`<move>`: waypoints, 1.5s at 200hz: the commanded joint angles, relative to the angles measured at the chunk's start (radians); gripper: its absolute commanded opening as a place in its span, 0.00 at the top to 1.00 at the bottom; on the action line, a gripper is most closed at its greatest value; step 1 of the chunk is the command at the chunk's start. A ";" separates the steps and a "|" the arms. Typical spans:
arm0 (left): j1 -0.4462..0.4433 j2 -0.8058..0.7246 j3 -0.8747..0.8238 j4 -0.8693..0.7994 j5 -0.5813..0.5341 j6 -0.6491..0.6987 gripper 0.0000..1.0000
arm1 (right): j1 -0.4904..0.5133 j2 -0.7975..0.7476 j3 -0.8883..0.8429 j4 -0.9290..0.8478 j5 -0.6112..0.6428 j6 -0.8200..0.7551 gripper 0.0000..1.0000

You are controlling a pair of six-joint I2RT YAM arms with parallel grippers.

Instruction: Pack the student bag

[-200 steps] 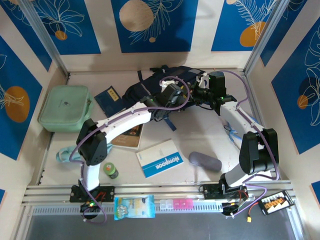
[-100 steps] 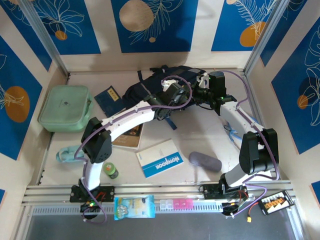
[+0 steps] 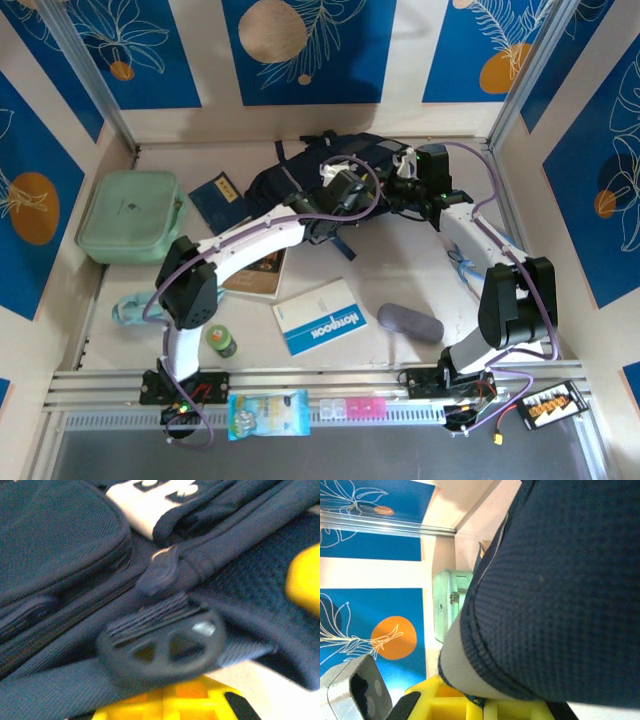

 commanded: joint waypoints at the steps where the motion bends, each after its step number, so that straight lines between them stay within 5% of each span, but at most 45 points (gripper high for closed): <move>1: 0.042 -0.092 -0.091 -0.068 0.043 -0.021 1.00 | -0.032 -0.028 -0.002 0.027 0.009 -0.043 1.00; 92: 0.095 -0.241 -0.359 0.002 0.202 0.002 1.00 | -0.051 -0.013 -0.032 -0.001 0.039 -0.072 1.00; 159: 0.111 -0.193 -0.378 0.076 0.225 0.045 0.79 | -0.021 -0.038 -0.026 -0.048 0.048 -0.066 1.00; 195: 0.116 -0.194 -0.395 0.087 0.250 0.040 0.77 | -0.016 -0.034 -0.025 -0.054 0.053 -0.062 1.00; 300: 0.121 -0.223 -0.446 0.102 0.265 0.043 1.00 | -0.062 -0.019 -0.038 -0.085 0.116 -0.103 1.00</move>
